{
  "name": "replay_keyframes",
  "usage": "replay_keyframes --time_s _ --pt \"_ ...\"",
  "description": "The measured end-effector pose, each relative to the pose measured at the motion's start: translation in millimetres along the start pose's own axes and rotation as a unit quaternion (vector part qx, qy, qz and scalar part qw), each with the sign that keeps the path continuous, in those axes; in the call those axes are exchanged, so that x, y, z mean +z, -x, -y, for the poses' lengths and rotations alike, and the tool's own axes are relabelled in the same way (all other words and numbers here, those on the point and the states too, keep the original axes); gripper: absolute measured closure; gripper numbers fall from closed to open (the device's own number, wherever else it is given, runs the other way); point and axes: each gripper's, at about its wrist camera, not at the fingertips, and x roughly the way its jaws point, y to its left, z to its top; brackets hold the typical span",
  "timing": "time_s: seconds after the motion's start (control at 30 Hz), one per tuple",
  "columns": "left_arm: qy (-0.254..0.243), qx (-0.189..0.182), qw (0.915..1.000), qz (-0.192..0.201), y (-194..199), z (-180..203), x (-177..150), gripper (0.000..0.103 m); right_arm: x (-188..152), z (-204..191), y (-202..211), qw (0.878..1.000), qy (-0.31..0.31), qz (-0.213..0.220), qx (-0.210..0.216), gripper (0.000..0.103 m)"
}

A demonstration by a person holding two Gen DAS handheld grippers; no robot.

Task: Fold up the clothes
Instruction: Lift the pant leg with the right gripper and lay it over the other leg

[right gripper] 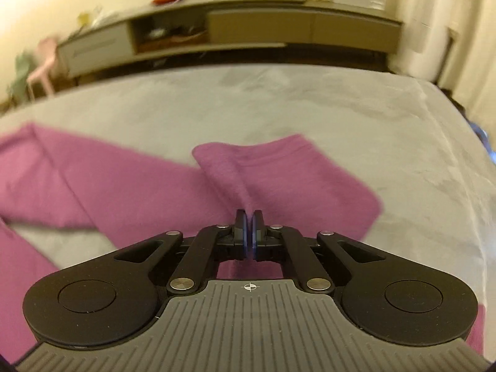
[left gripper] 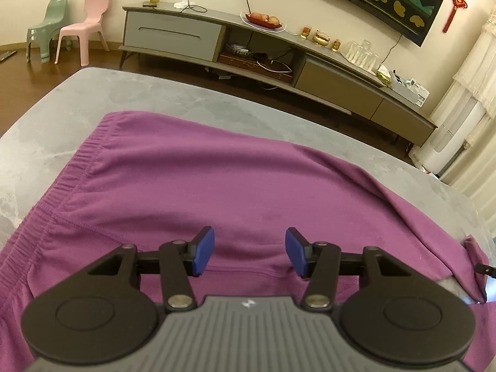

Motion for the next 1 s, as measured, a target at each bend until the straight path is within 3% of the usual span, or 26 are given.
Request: replay_keyframes --time_s 0.17,0.2,0.23,0.27,0.3,0.37,0.4,0.43,0.57,0.67,0.87,0.93,0.97,1.0 --pt "0.021 -0.039 0.9990 -0.011 -3.7 4.1 -2.6 0.049 -6.8 2.8 10.5 0.998 -0.003 0.019 -0.059 0.103" --pt "0.028 -0.051 0.9982 -0.012 -5.3 8.2 -1.6 0.045 -6.5 4.2 5.1 0.998 -0.004 0.018 -0.063 0.098" --pt "0.042 -0.063 0.9970 -0.015 -9.0 12.6 0.6 0.043 -6.3 5.6 -0.3 0.998 -0.006 0.018 -0.067 0.080" --pt "0.061 -0.074 0.9952 -0.020 -14.0 17.4 3.4 0.040 -6.1 7.0 -5.7 0.997 -0.008 0.017 -0.072 0.070" --pt "0.077 -0.086 0.9929 -0.027 -20.3 21.9 7.0 0.038 -5.8 8.5 -10.6 0.997 -0.009 0.017 -0.074 0.066" --pt "0.104 -0.109 0.9876 -0.043 -36.3 30.6 16.8 0.038 -5.2 12.4 -14.9 0.998 -0.014 0.021 -0.061 0.072" --pt "0.113 -0.115 0.9859 -0.046 -45.1 36.0 23.3 0.038 -4.2 16.3 -12.6 0.998 -0.022 0.025 -0.054 0.091" --pt "0.121 -0.117 0.9846 -0.048 -54.4 42.8 30.2 0.038 -3.2 20.2 -10.3 0.998 -0.029 0.029 -0.047 0.103" --pt "0.141 -0.121 0.9808 -0.059 -91.1 75.4 51.5 0.037 4.7 47.8 22.1 0.993 -0.100 0.064 -0.005 0.103" --pt "0.156 -0.126 0.9775 -0.065 -116.9 92.8 61.0 0.035 2.2 83.2 55.1 0.975 -0.199 0.087 0.041 0.103" --pt "0.182 -0.125 0.9711 -0.091 -163.2 110.8 67.8 0.034 -39.9 147.7 85.5 0.918 -0.371 0.084 0.109 0.103" --pt "0.189 -0.127 0.9692 -0.095 -175.6 111.6 70.2 0.038 -48.8 155.5 87.8 0.910 -0.390 0.086 0.114 0.103" --pt "0.192 -0.127 0.9684 -0.096 -180.7 111.4 71.3 0.058 -50.9 158.0 87.6 0.908 -0.394 0.086 0.114 0.103" --pt "0.190 -0.127 0.9685 -0.098 -184.4 111.6 71.8 0.099 -51.6 160.1 85.6 0.906 -0.398 0.084 0.117 0.103"
